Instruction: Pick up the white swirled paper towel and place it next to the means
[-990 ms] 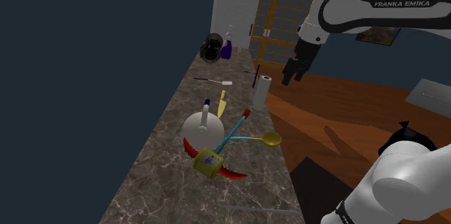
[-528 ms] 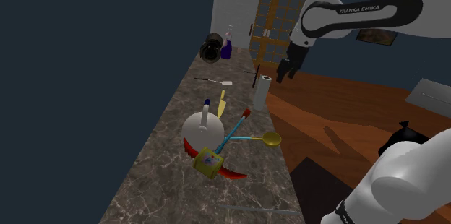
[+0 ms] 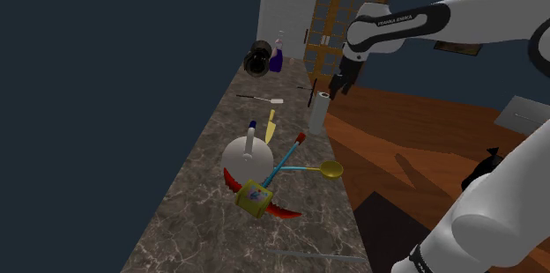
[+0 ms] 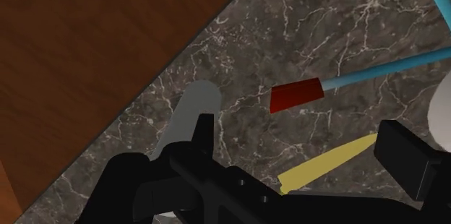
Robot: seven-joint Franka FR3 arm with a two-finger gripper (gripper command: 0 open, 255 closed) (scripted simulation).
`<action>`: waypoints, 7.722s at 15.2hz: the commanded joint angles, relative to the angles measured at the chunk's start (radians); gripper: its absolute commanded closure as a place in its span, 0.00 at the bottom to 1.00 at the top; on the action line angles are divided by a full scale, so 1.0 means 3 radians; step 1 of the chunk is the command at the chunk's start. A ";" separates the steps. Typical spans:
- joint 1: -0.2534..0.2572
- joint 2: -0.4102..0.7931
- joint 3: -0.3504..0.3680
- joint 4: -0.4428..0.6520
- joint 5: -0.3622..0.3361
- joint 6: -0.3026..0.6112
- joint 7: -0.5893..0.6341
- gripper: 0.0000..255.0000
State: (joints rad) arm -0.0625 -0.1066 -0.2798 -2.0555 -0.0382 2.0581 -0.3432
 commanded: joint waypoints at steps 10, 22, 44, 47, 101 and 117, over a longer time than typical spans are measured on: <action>-0.0248 0.1285 -0.0148 0.1164 0.0414 0.0127 -0.0579 0.00; -0.0267 0.1418 -0.0130 0.1050 0.0469 0.0368 -0.0613 0.00; -0.0261 0.1299 -0.0151 0.1341 0.0414 -0.0036 -0.0580 1.00; -0.0261 0.1277 -0.0156 0.1446 0.0404 -0.0162 -0.0574 1.00; 0.0320 -0.0014 0.0098 0.1734 -0.0102 -0.1700 0.0287 1.00; 0.0685 -0.1261 0.0953 0.0543 -0.0135 -0.1843 0.1494 1.00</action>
State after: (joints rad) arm 0.1368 -0.4585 -0.0112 -1.8727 -0.0836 1.5143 0.0815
